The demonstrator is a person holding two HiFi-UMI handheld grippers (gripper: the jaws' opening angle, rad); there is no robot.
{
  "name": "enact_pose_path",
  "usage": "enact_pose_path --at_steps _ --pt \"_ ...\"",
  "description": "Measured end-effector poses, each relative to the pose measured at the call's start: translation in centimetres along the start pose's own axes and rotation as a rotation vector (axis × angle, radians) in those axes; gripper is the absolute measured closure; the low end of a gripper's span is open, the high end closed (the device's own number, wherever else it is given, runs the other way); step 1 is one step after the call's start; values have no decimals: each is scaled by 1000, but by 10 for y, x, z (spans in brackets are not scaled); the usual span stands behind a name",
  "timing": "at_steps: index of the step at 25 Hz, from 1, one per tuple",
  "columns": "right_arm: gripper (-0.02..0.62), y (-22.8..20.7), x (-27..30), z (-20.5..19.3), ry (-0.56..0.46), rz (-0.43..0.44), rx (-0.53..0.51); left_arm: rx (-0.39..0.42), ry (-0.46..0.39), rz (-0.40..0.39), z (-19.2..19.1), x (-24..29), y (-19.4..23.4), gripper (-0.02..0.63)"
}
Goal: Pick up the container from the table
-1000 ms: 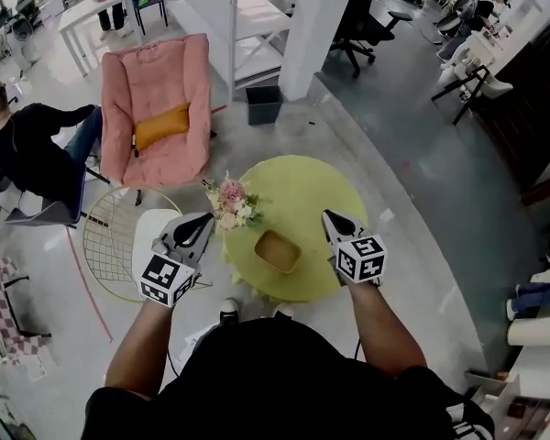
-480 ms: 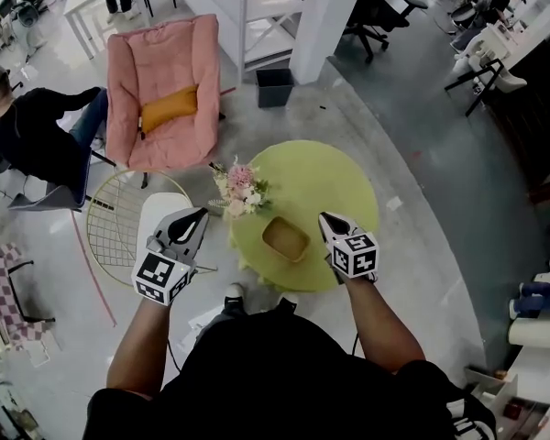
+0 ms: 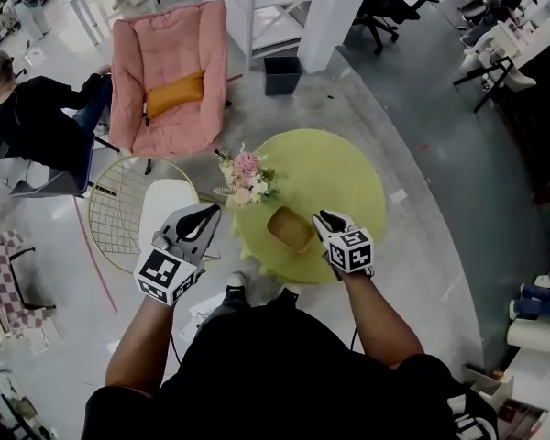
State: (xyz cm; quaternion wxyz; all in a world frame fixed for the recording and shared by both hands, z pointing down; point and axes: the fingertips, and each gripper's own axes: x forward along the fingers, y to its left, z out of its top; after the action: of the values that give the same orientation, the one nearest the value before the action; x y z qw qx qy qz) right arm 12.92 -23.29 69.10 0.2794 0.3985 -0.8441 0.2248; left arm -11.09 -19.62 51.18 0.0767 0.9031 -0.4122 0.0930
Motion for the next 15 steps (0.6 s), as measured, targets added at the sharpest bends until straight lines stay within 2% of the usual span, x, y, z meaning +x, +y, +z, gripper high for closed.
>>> enact_pose_path --at_steps 8,15 --pt "426 10 23 -28 88 57 -10 3 5 4 -1 2 0 589" --pt "374 26 38 -46 116 109 -8 -2 38 -8 -20 -2 -4 589"
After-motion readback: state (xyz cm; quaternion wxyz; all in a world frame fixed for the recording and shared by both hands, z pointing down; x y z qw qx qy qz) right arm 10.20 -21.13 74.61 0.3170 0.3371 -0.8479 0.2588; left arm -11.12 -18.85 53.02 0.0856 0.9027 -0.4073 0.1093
